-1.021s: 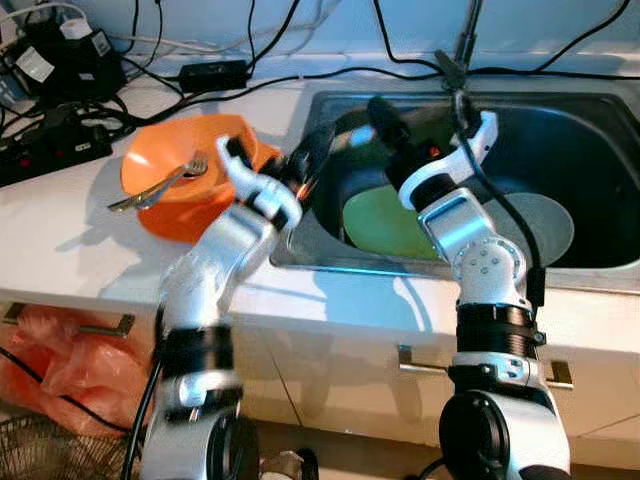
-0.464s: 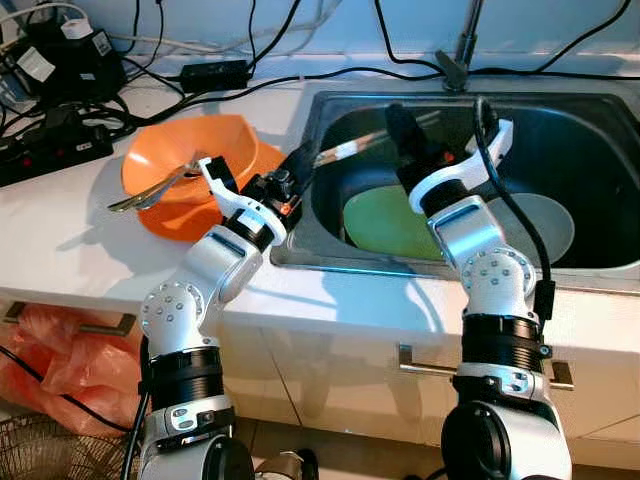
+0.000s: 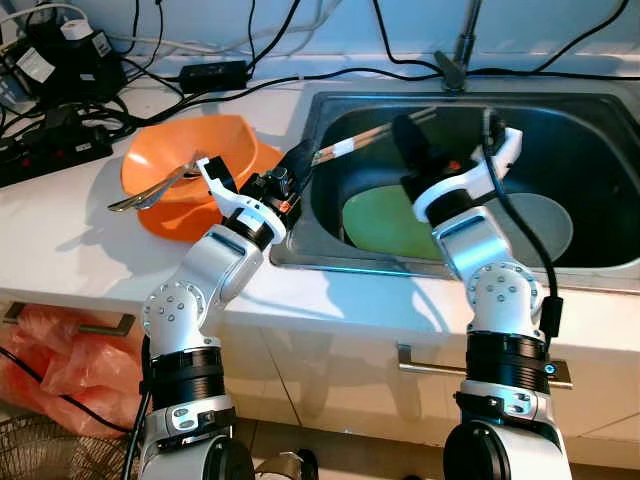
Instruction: Kitchen organization
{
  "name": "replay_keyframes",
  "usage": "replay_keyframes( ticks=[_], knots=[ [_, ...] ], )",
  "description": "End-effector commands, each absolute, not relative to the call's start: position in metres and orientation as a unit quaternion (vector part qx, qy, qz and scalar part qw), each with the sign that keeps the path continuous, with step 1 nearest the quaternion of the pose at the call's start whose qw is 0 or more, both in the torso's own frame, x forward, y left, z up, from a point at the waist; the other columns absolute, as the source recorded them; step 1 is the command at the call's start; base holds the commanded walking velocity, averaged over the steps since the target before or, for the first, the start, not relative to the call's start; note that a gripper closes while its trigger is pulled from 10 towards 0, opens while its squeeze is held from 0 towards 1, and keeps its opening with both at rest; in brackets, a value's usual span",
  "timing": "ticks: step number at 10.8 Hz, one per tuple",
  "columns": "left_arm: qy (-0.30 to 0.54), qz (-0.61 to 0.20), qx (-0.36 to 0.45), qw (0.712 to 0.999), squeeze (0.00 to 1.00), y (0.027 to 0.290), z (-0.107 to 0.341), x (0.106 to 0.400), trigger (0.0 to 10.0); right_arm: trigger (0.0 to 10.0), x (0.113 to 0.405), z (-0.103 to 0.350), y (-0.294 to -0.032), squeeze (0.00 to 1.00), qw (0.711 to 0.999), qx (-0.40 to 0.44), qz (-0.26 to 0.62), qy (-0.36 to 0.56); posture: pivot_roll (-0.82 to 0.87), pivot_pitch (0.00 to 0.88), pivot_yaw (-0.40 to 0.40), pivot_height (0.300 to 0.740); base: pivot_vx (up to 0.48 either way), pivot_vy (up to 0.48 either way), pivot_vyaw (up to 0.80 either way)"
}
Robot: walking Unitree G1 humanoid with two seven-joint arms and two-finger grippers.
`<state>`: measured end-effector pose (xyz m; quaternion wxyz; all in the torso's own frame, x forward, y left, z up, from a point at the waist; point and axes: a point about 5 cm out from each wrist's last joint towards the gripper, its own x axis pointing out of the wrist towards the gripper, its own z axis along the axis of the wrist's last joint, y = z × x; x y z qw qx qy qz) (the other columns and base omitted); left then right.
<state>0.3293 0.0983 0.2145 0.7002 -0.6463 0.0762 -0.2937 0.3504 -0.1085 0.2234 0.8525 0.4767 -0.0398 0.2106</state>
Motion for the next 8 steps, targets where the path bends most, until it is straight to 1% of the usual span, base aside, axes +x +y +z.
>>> replay_keyframes(
  ticks=[1,2,3,4,5,6,7,8],
  knots=[
    [0.086,-0.301,-0.659,0.684,0.0,0.086,0.212,0.326,0.0,0.0,0.344,0.216,-0.086,0.0,0.832,0.507,0.223,-0.02,0.11,0.084,0.112,0.74,0.0,0.0,0.0],
    [0.087,-0.302,-0.66,0.683,0.0,0.085,0.213,0.326,0.0,0.0,0.343,0.217,-0.084,0.0,0.831,0.506,0.228,-0.019,0.11,0.084,0.112,0.74,0.0,0.0,0.0],
    [0.092,-0.306,-0.66,0.68,0.0,0.081,0.213,0.323,0.0,0.7,0.341,0.219,-0.078,0.0,0.829,0.505,0.24,-0.017,0.11,0.083,0.111,0.74,0.0,0.0,0.0],
    [0.095,-0.308,-0.66,0.678,0.0,0.079,0.213,0.322,0.0,3.9,0.341,0.22,-0.076,0.0,0.826,0.506,0.246,-0.017,0.11,0.083,0.111,0.74,0.0,0.0,0.0],
    [0.1,-0.312,-0.662,0.674,0.0,0.075,0.214,0.321,0.0,10.0,0.338,0.224,-0.071,0.0,0.82,0.508,0.262,-0.022,0.11,0.083,0.111,0.74,0.0,0.0,0.0],
    [0.104,-0.307,-0.666,0.672,0.0,0.074,0.212,0.322,0.0,10.0,0.334,0.229,-0.065,0.0,0.81,0.51,0.288,-0.031,0.11,0.083,0.115,0.74,0.0,0.0,0.0],
    [0.104,-0.305,-0.667,0.672,0.0,0.074,0.212,0.323,0.0,0.0,0.331,0.232,-0.061,0.0,0.801,0.512,0.308,-0.039,0.11,0.084,0.116,0.74,0.0,0.0,0.0],
    [0.104,-0.304,-0.667,0.673,0.0,0.074,0.212,0.323,0.0,0.0,0.328,0.235,-0.059,0.0,0.794,0.513,0.323,-0.046,0.11,0.084,0.116,0.74,0.0,0.0,0.0]
  ],
)
